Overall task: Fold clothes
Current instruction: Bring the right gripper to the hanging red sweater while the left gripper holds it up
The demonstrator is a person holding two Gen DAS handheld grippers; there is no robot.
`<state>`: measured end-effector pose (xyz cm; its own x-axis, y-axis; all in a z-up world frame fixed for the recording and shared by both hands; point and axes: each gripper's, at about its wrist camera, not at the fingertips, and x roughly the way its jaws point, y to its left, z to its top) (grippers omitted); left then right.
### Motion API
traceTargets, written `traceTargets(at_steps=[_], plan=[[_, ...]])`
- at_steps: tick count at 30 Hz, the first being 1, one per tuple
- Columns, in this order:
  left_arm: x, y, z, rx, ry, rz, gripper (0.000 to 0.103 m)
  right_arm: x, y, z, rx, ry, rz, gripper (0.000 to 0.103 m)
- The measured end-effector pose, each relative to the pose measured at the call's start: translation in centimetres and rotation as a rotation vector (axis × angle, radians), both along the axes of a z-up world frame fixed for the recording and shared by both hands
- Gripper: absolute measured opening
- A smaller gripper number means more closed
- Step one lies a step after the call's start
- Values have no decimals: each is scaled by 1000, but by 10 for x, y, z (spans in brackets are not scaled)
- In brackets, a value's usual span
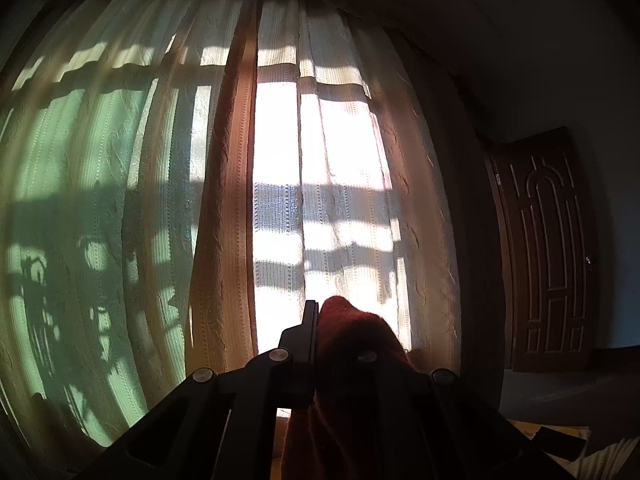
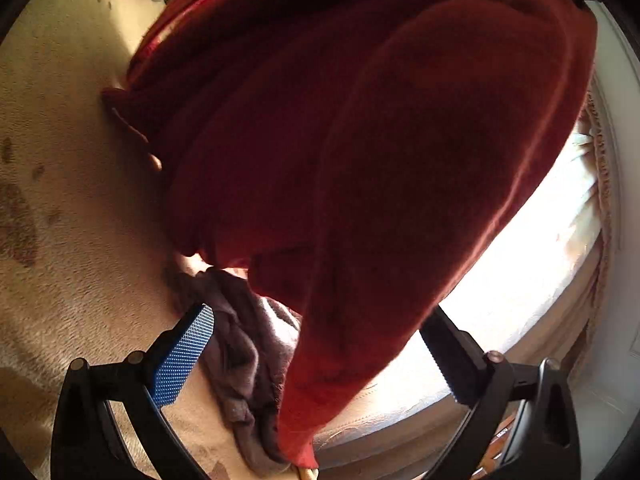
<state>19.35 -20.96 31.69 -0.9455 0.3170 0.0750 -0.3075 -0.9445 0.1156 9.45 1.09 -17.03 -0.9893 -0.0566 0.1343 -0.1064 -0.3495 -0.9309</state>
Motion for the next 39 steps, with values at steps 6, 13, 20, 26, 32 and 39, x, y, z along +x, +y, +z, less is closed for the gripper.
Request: traceTargets(at_steps=[6,13,20,26,32,39], plan=[[-3,-24,1,47,-33,54,6,30,7,54,-190,32,89,12],[3,-65,-2,93,-20,176,6,60,60,205,-740,-115,266,10],[25,-103,-11,161,5,236,6,68,129,340,-1141,-162,454,10],[73,-109,-7,162,83,244,6,101,144,407,-1215,-136,574,10],[143,-105,10,176,209,247,6,122,141,411,-1227,-270,697,11],[180,-78,26,124,230,243,6,111,124,349,-1193,-616,717,31]])
